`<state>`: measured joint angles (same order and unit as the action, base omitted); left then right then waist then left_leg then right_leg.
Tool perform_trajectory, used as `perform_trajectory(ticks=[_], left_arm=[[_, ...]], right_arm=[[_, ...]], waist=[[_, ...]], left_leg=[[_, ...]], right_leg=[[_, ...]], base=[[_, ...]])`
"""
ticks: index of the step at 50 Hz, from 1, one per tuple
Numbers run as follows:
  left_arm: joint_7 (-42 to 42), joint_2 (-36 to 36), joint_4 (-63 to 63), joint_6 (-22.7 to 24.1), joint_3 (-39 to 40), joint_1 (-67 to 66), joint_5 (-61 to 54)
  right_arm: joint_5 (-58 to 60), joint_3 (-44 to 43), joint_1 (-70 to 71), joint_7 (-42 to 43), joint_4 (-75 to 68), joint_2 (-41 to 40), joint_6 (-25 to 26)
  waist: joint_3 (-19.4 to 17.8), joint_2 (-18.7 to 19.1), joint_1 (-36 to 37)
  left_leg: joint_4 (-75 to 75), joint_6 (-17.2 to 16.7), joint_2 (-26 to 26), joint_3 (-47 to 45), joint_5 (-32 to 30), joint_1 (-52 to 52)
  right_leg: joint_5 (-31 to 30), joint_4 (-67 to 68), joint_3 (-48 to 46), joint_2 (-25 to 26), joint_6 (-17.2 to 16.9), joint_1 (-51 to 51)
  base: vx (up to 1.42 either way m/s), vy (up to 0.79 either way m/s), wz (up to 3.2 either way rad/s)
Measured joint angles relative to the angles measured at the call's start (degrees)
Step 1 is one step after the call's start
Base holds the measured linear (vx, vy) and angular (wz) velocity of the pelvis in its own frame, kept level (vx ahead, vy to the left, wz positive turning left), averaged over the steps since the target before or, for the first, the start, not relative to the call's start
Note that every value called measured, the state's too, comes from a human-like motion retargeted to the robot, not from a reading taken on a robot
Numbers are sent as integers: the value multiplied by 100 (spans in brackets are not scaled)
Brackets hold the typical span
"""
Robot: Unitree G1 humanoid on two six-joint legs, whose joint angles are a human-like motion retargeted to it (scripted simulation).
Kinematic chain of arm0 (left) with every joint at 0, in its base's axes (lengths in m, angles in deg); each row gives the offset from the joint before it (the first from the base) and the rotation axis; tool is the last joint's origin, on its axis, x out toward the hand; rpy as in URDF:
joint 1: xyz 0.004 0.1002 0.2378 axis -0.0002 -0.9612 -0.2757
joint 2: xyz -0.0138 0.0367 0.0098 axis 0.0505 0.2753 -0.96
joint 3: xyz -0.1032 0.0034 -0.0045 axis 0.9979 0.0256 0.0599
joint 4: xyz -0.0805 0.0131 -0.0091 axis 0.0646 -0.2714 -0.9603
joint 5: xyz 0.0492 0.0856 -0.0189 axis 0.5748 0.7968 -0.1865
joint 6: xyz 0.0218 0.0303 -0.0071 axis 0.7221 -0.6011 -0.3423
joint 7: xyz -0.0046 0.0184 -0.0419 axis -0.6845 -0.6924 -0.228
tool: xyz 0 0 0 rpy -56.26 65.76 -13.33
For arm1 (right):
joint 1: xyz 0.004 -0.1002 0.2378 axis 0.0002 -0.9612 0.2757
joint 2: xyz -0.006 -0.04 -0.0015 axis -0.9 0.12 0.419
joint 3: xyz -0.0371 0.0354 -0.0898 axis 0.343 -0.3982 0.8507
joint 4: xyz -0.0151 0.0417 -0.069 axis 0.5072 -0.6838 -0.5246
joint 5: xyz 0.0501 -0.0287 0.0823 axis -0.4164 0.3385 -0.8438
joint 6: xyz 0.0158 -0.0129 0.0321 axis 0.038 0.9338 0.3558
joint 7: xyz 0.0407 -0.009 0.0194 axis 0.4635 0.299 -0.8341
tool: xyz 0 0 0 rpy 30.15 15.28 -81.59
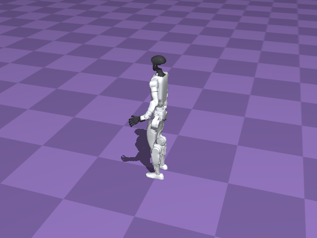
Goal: Upper body actions
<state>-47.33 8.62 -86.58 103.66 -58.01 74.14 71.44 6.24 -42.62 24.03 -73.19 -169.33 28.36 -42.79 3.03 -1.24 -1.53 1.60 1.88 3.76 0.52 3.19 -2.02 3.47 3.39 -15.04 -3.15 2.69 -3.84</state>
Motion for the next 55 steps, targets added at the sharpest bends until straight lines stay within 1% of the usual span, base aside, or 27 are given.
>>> perform_trajectory(ticks=[5, 9, 13, 17, 23, 25, 28, 30, 33, 38, 40, 43, 47, 50, 53, 55], left_arm=[[36, 43, -168, 171, -313, -388, 26], [117, 43, -141, 313, -773, -577, 155], [195, -53, -82, 344, -1177, -672, 296], [-12, -265, -104, 168, -1486, -671, 455], [-1080, -704, -391, -581, -1637, -471, 1037], [-1210, -800, -508, -726, -1638, -440, 1183], [-1047, -876, -785, -903, -1662, -330, 1267], [-827, -872, -881, -950, -1684, -275, 1256], [-655, -805, -804, -856, -1675, -253, 1228], [-947, -575, -539, -670, -1668, -289, 1398], [-1126, -496, -549, -712, -1678, -289, 1495], [-1188, -479, -869, -909, -1758, -172, 1477], [-803, -426, -1643, -1081, -2022, 364, 1651], [-591, -417, -2200, -1598, -2073, 729, 2174], [-272, -506, -2675, -2146, -1916, 983, 2701], [-31, -577, -2916, -2415, -1799, 1039, 2850]], right_arm=[[-39, 36, -20, 9, 7, 8, 7], [-15, 93, -28, 9, 9, 10, 17], [51, 136, -22, -4, 19, 6, 31], [137, 159, -18, -3, 28, -2, 44], [130, 117, 1, -57, -10, -17, 70], [124, 119, -19, -55, -12, -17, 70], [108, 138, -22, -60, -19, -24, 69], [120, 153, -5, -70, -19, -26, 73], [155, 162, 12, -64, -5, -13, 83], [106, 136, 3, -57, -5, 12, 72], [51, 113, -9, -66, -14, 12, 65], [-28, 86, -25, -64, -24, 15, 64], [-87, 79, 6, -63, -25, 22, 64], [-30, 97, 41, -98, -31, 7, 78], [80, 118, 73, -106, -22, -4, 104], [132, 137, 65, -84, -20, -18, 111]], waist=[[4, -5, 4], [18, -12, 7], [27, -25, 8], [37, -38, 18], [50, -42, 50], [55, -37, 53], [52, -37, 32], [44, -35, 5], [28, -18, -11], [5, 15, -10], [6, 19, -2], [6, 26, 26], [-23, 16, 64], [-32, -12, 69], [-30, -27, 59], [-19, -39, 47]], left_leg=[[-3, 1, 0, -10, 9, 2], [-2, 3, 9, 3, 9, -5], [0, 6, 20, 28, 5, -12], [3, 8, 34, 53, 1, -25], [11, 16, 55, 82, -1, -56], [9, 18, 59, 88, -2, -51], [10, 20, 64, 97, -6, -51], [8, 19, 63, 98, -8, -53], [7, 18, 56, 88, -8, -56], [4, 8, 33, 46, -7, -55], [0, 3, 28, 35, -8, -54], [-3, -2, 26, 35, -14, -60], [5, -6, 28, 52, -24, -77], [4, -9, 28, 69, -31, -73], [2, -11, 27, 81, -36, -73], [-1, -13, 24, 84, -36, -60]], right_leg=[[2, -3, -1, -4, -5, 0], [11, -7, -32, -15, -11, 10], [19, -7, -72, -29, -18, 21], [25, -5, -94, -44, -24, 22], [32, 1, -103, -59, -26, 1], [30, -9, -105, -59, -26, 13], [32, -14, -110, -60, -23, 18], [34, -13, -110, -58, -21, 16], [31, -11, -90, -51, -19, 5], [20, -12, -47, -34, -18, -12], [18, -15, -38, -31, -16, -15], [17, -17, -43, -31, -16, -18], [25, -4, -79, -38, -14, -21], [30, -2, -107, -42, -15, -6], [32, 0, -118, -43, -16, -2], [29, -9, -119, -40, -17, 13]], base=[[0, 0, 0], [0, 0, 0], [0, 0, 0], [0, 0, 0], [0, 0, 0], [0, 0, 0], [0, 0, 0], [0, 0, 0], [0, 0, 0], [0, 0, 0], [0, 0, 0], [0, 0, 0], [0, 0, 0], [0, 0, 0], [0, 0, 0], [0, 0, 0]])
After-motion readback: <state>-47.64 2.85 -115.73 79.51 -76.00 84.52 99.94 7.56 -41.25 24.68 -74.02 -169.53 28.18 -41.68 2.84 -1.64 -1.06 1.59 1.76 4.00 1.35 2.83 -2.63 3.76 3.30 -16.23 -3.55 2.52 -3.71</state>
